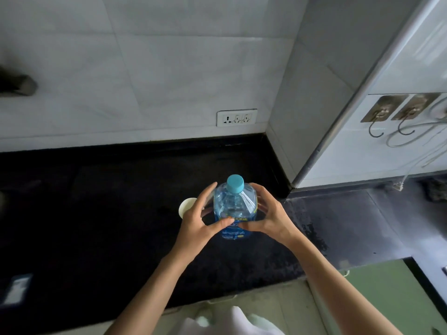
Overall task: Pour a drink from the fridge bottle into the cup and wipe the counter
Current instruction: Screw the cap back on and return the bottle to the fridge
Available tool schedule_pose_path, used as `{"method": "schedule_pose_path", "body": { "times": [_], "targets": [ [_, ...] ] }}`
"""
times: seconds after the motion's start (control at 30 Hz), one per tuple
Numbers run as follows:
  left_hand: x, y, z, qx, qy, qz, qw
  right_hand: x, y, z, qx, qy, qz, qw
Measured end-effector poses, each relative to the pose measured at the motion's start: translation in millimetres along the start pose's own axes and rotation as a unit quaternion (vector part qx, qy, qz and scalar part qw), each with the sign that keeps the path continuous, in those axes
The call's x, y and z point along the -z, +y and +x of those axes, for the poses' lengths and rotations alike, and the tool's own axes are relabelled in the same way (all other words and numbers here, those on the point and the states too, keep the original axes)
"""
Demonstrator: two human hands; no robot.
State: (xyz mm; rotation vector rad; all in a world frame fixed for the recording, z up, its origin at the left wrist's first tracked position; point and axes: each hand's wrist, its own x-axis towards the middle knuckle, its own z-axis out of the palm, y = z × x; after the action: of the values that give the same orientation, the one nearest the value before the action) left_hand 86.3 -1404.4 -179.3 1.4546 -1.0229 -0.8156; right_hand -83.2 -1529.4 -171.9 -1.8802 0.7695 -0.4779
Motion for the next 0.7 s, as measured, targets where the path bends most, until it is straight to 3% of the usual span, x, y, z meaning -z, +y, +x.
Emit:
{"method": "schedule_pose_path", "body": {
  "times": [0.37,0.7],
  "targets": [
    [-4.3,67.8,-57.5,-0.061,0.214,-0.003,0.975,-5.4,-63.1,7.7,0.16,-0.098,0.096,0.978],
    [-58.4,73.6,-147.9,-0.03,0.44,-0.025,0.897,-36.2,-73.3,-34.1,0.219,-0.268,0.152,0.926]
  ]
}}
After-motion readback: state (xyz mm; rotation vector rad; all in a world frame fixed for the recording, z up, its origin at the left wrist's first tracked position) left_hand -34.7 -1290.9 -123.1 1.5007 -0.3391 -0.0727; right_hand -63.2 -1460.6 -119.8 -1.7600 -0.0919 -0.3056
